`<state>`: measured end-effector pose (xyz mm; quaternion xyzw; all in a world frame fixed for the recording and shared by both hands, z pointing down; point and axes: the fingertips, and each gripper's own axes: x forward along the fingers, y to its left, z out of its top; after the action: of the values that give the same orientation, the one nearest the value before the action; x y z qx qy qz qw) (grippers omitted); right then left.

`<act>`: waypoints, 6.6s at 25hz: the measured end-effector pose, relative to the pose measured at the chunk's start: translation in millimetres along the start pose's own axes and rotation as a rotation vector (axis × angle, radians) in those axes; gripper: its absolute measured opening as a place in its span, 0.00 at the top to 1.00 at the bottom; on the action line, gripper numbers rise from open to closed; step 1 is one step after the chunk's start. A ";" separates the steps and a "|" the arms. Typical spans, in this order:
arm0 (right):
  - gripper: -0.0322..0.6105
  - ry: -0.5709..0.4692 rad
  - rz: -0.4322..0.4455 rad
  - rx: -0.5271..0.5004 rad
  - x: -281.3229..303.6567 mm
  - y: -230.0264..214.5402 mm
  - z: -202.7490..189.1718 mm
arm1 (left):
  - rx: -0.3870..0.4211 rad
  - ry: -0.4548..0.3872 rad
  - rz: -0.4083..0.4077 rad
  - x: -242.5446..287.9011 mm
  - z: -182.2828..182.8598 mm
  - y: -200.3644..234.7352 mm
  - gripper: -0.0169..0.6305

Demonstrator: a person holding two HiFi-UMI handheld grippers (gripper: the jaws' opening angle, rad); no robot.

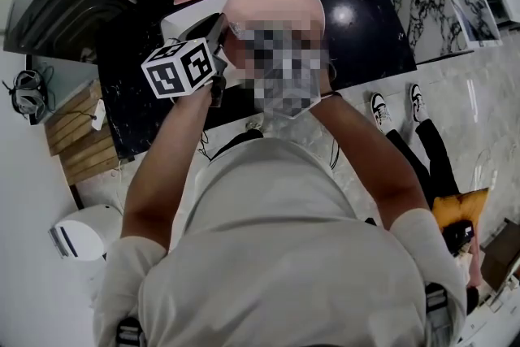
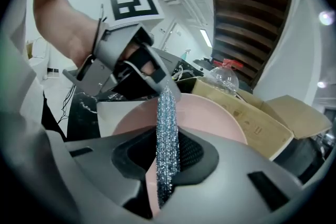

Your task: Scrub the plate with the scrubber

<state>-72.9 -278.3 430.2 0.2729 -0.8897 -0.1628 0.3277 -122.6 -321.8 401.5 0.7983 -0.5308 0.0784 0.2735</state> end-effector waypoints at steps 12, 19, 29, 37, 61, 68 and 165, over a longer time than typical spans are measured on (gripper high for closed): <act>0.83 -0.002 -0.079 0.001 -18.6 -40.1 -12.5 | -0.009 -0.009 0.019 -4.8 -1.2 8.8 0.94; 0.83 0.054 -0.243 -0.060 -20.7 -96.5 -17.3 | -0.020 -0.006 -0.012 -9.5 -4.1 -1.4 0.94; 0.83 0.028 -0.118 -0.111 -13.0 -24.2 -6.8 | -0.062 -0.036 -0.034 -12.0 3.5 -2.5 0.93; 0.83 0.000 0.004 -0.118 -22.2 24.0 -5.0 | -0.080 -0.052 -0.030 -15.5 5.5 -4.1 0.92; 0.83 0.076 -0.143 -0.104 -23.0 -48.9 -13.5 | -0.108 -0.060 -0.045 -31.2 -2.4 6.1 0.93; 0.83 0.067 -0.026 -0.095 -21.4 14.9 -14.4 | -0.118 -0.069 -0.037 -34.5 1.8 13.9 0.92; 0.83 0.059 -0.113 0.026 -32.4 -45.8 -1.6 | -0.146 -0.056 -0.109 -44.8 -18.1 -17.1 0.92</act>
<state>-33.8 -295.8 393.9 0.3315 -0.8649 -0.1613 0.3406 -123.4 -271.4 392.0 0.8058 -0.4983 0.0022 0.3199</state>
